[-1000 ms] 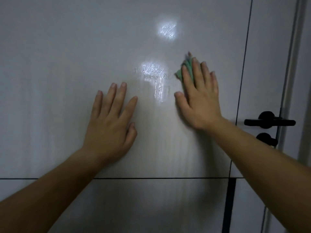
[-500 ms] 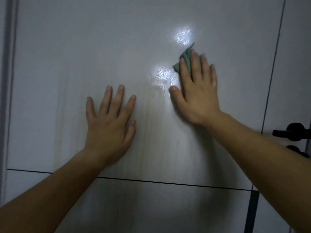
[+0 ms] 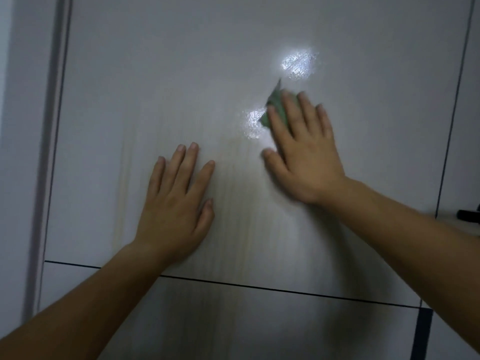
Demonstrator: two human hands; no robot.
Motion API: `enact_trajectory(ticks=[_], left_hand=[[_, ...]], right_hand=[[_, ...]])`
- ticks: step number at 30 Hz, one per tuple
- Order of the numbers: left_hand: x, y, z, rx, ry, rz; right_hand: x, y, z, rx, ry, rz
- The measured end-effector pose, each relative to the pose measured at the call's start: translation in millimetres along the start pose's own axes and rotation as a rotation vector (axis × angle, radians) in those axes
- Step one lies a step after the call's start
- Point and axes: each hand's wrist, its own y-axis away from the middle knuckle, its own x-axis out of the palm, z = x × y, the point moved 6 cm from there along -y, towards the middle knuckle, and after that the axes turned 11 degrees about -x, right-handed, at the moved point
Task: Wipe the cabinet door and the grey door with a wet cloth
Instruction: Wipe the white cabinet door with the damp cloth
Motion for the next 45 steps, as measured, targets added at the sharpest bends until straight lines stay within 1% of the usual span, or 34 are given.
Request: enact_trajectory(ticks=[3,4,6,7,8,11,12,13,14,17,19,20,21,24,25,26,27,30,32,33,34,35,38,39,40,41,42,44,45], left_hand=[[-3.5,11.5,23.4,-0.128,-0.018,-0.035],[-4.4,16.2,32.3,-0.168,-0.03,-0.033],[-5.2,23.9,47.8,-0.237,-0.028,-0.01],[-5.7,26.9,53.8,-0.259,-0.022,0.003],[-6.2,29.1,58.7,-0.268,-0.018,0.012],[-6.3,31.4,64.7,-0.249,-0.01,0.02],[-5.9,31.1,65.7,-0.244,-0.005,0.019],[-5.6,30.8,66.9,-0.241,-0.001,0.019],[-5.2,31.3,68.4,-0.238,-0.001,0.019],[-4.6,34.6,74.0,-0.203,-0.021,0.025],[-4.5,37.9,78.6,-0.168,-0.025,0.03],[-4.4,38.6,80.4,-0.153,-0.021,0.03],[-4.4,39.2,81.9,-0.143,-0.019,0.027],[-2.9,40.4,82.5,-0.116,-0.041,0.019],[-2.0,40.0,82.4,-0.108,-0.048,0.016],[-1.4,39.6,83.0,-0.102,-0.055,0.013],[-0.9,39.7,83.6,-0.097,-0.057,0.012],[-2.5,42.3,87.7,-0.083,-0.037,0.006],[-2.5,50.1,93.2,-0.096,-0.032,0.008],[-2.9,55.0,97.9,-0.123,-0.038,0.011],[-3.2,59.5,102.9,-0.159,-0.045,0.015],[-3.3,63.3,108.2,-0.198,-0.05,0.021],[-1.7,72.0,118.1,-0.265,-0.05,0.04],[-1.5,73.9,119.5,-0.27,-0.044,0.04],[-1.0,75.1,120.6,-0.271,-0.034,0.039],[-0.5,76.4,121.4,-0.27,-0.025,0.041],[-0.3,77.9,122.3,-0.268,-0.017,0.043],[-0.5,81.4,125.2,-0.253,-0.016,0.051],[-0.3,83.7,126.7,-0.244,-0.023,0.06]], right_hand=[[18.1,46.7,66.7,-0.362,-0.008,0.075],[21.3,60.3,80.7,-0.454,-0.023,0.11],[22.0,62.9,82.3,-0.55,-0.017,0.155],[20.7,50.8,74.5,-0.542,0.014,0.148],[18.0,31.6,62.7,-0.464,0.037,0.123],[2.5,-32.7,23.7,-0.052,0.0,0.017],[2.3,-42.6,26.2,0.017,-0.012,0.012],[4.8,-44.8,38.9,0.0,-0.016,0.005],[10.1,-39.1,59.4,-0.087,-0.014,0.01],[26.1,7.4,122.5,-0.481,-0.026,0.083],[28.1,17.9,128.4,-0.616,-0.022,0.132],[26.9,9.5,120.8,-0.618,0.004,0.13],[24.9,-6.0,109.0,-0.559,0.025,0.115],[9.2,-65.8,62.8,-0.178,0.015,0.041],[7.5,-77.0,58.5,-0.089,0.001,0.042],[8.1,-80.6,64.1,-0.064,-0.004,0.038],[10.8,-76.2,76.7,-0.097,0.0,0.029],[23.6,-32.1,127.3,-0.387,-0.002,0.058],[27.8,-12.9,139.2,-0.538,-0.004,0.11],[27.2,-17.0,136.4,-0.567,0.004,0.127],[26.2,-29.1,129.6,-0.554,0.024,0.126],[23.7,-49.3,121.3,-0.497,0.042,0.106],[9.9,-126.6,91.4,-0.162,0.009,0.045],[7.3,-144.6,89.0,-0.077,-0.02,0.037],[7.4,-154.5,93.7,-0.035,-0.04,0.029],[10.1,-155.2,106.2,-0.044,-0.043,0.02],[15.7,-146.7,124.7,-0.109,-0.028,0.011],[29.7,-110.7,169.7,-0.352,-0.009,0.015],[34.6,-91.8,185.7,-0.472,-0.01,0.047]])
